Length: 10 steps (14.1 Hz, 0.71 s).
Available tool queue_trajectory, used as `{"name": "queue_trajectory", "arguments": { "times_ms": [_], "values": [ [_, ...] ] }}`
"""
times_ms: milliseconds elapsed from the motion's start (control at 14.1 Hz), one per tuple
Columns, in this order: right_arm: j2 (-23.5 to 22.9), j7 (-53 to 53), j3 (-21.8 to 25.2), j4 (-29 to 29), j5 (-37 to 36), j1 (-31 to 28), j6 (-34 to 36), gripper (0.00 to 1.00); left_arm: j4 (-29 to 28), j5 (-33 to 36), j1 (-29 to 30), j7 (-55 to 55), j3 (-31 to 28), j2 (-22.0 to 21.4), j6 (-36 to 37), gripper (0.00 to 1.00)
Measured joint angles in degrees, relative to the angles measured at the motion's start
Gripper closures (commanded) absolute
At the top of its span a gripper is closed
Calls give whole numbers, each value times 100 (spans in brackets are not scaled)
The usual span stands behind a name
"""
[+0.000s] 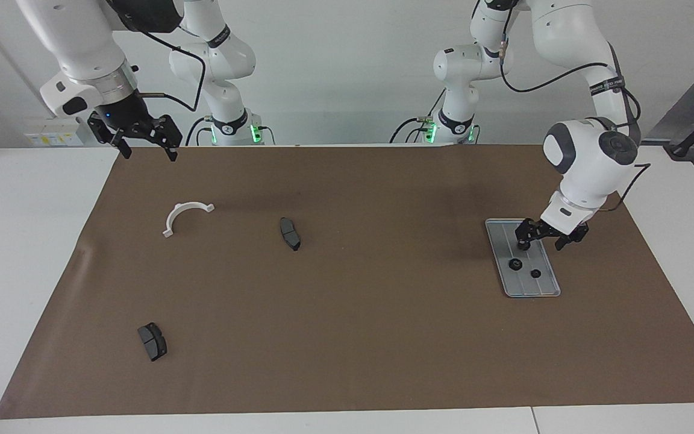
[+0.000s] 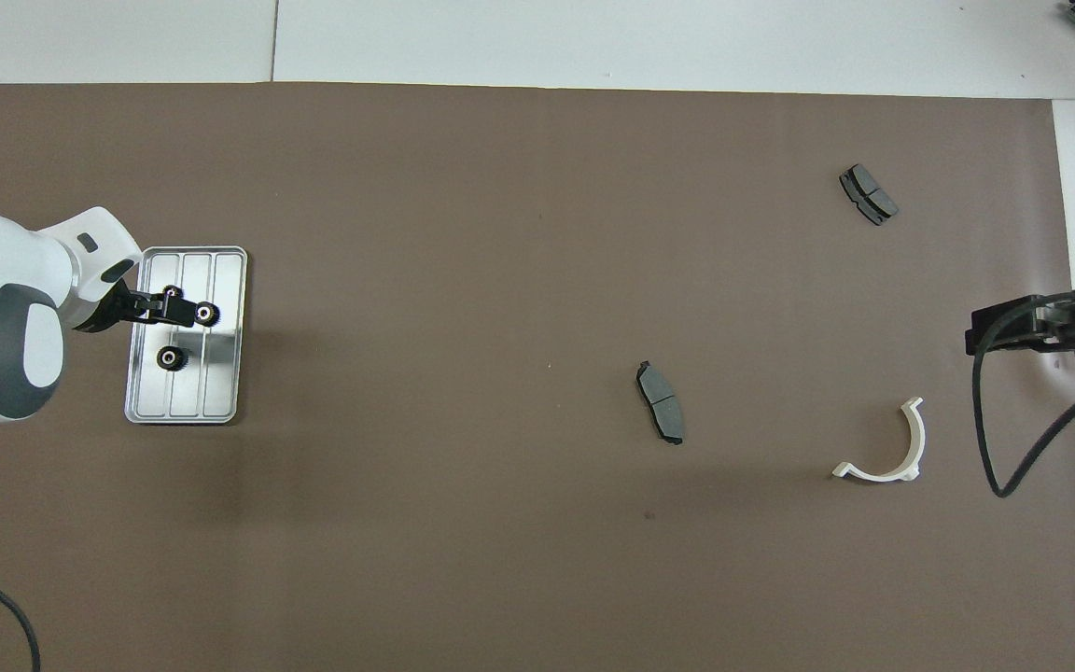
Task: Place bearing gear from tray to pile
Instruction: 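Lower the left gripper onto a black gear in the metal tray and grasp it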
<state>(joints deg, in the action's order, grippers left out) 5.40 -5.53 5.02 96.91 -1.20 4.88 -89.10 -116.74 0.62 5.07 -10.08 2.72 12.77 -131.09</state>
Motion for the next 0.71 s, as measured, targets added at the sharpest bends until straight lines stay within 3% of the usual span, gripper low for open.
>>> {"name": "queue_trajectory", "arguments": {
  "times_ms": [142,285,711],
  "values": [
    [9,0,0,22,0,0,0,0,-207,0,0,-15,1,11,-174,0],
    [13,0,0,43,0,0,0,0,-315,0,0,-19,1,15,-205,6],
    [15,0,0,72,0,0,0,0,-373,0,0,-35,1,15,-191,32]
  ]
}}
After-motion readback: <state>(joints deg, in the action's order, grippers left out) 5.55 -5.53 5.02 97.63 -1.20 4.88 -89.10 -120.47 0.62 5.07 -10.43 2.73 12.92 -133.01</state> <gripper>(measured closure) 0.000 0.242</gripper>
